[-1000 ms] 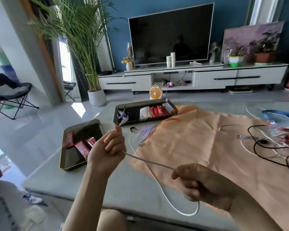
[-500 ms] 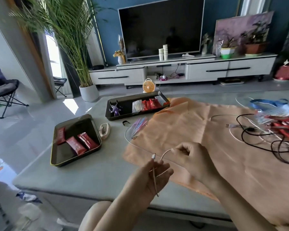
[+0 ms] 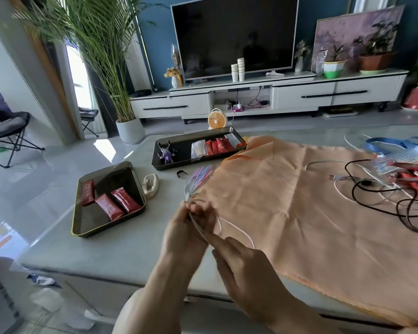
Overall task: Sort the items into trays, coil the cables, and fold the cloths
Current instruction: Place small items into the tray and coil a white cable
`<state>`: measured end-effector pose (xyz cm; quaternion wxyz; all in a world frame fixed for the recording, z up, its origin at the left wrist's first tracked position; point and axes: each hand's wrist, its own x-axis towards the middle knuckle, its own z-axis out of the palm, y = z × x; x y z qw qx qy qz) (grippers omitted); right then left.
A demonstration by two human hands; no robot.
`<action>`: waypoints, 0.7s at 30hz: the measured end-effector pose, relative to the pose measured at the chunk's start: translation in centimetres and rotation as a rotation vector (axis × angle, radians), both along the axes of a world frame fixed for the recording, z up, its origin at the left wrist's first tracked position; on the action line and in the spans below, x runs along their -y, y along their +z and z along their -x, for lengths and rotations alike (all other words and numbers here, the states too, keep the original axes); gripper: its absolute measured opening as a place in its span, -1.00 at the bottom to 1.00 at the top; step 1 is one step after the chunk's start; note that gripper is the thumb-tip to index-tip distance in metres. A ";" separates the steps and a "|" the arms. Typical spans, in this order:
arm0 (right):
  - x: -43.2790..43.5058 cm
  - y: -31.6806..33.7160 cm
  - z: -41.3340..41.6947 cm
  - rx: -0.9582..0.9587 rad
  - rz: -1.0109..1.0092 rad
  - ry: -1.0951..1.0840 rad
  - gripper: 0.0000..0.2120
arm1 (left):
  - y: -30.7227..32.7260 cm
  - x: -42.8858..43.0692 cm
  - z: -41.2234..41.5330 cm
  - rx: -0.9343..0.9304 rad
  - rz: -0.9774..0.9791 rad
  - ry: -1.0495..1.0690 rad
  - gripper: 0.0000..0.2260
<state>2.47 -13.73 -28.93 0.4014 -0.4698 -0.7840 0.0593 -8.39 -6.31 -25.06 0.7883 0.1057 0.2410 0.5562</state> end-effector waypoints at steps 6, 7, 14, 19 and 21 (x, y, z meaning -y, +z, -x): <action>-0.9 0.3 -0.5 -0.257 0.419 0.215 -0.83 | 3.1 -1.4 5.2 0.127 -0.185 0.012 -0.93; -1.3 0.4 -1.0 -0.278 0.488 0.208 -0.84 | 3.2 -1.5 5.9 0.119 -0.201 -0.023 -0.94; -4.4 1.3 -5.7 -0.124 0.758 0.095 -0.71 | 3.2 1.3 7.4 0.180 -0.253 -0.437 -0.73; -5.6 1.0 -6.0 -0.004 0.617 -0.024 -0.69 | 2.3 3.1 5.3 0.178 -0.254 -0.670 -0.83; -5.7 0.8 -5.4 0.052 0.493 -0.211 -0.67 | 1.1 3.8 3.4 -0.124 -0.210 -0.637 -0.88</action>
